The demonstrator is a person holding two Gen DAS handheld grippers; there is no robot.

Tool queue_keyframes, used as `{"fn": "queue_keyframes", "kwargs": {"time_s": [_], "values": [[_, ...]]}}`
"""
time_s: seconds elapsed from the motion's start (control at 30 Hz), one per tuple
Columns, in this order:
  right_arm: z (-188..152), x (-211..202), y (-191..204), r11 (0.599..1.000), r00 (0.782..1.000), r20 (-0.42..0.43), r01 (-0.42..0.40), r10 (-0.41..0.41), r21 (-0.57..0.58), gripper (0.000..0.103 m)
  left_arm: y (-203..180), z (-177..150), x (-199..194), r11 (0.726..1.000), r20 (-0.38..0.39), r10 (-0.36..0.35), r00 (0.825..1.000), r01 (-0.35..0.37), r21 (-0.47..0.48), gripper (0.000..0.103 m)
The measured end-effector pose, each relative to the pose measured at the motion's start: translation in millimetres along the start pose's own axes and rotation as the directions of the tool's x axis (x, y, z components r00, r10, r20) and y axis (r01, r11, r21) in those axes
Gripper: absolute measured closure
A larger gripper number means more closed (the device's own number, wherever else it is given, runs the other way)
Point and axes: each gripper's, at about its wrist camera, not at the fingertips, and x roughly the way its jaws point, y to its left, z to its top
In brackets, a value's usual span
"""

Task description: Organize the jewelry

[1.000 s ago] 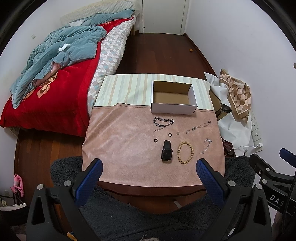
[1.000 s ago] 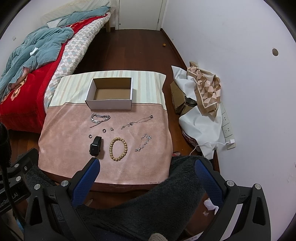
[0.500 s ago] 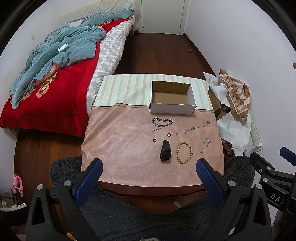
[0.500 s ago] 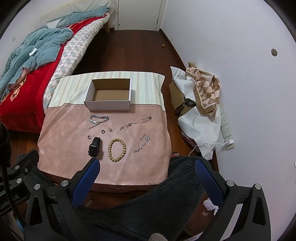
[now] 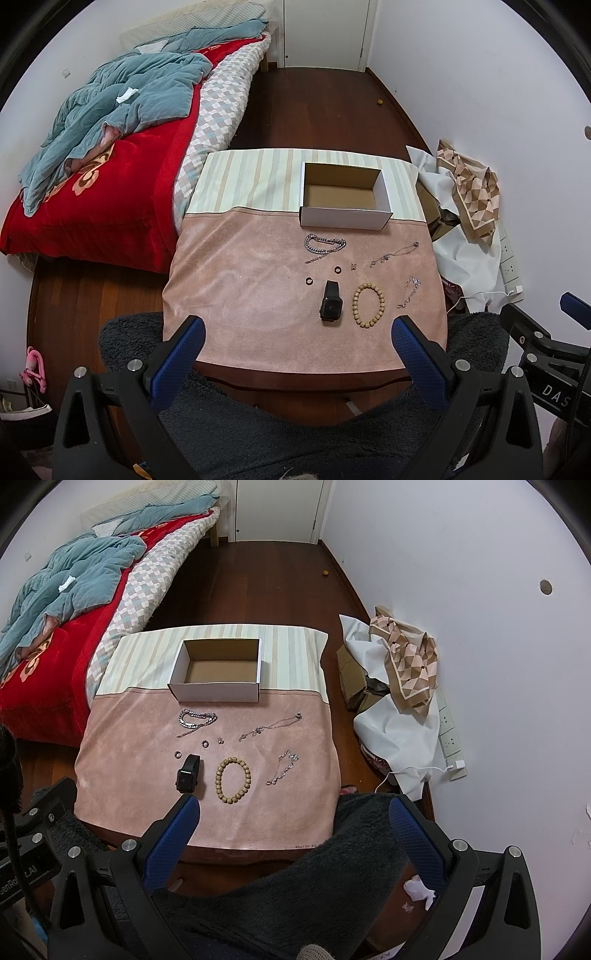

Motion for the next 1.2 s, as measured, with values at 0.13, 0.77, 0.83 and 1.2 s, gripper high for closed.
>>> {"fn": "queue_keyframes", "kwargs": {"time_s": [0.13,0.77,0.83,1.2], "values": [[1.5,-1.1,-0.6,1.000,1.000,0.002,0.000,0.000,-0.003,0.000,1.0,0.0,-0.2,1.000,0.000,0.000,1.000,0.000,-0.001,0.000],[11.5,9.1,-8.3,1.000,1.000,0.001,0.007,-0.007,0.012,0.000,-3.5,3.3,8.4,1.000,0.004,0.029,1.000,-0.029,0.002,0.000],[13.5,20.6,-10.9,1.000,1.000,-0.005,0.012,-0.012,0.022,0.000,-4.0,5.0,20.9,0.999,-0.004,0.052,0.999,-0.052,0.003,0.000],[22.4,133.7,-17.0,0.997,0.992,-0.128,0.025,-0.016,0.074,0.000,-8.2,19.0,117.9,0.985,-0.047,0.164,0.985,-0.161,0.058,0.000]]}}
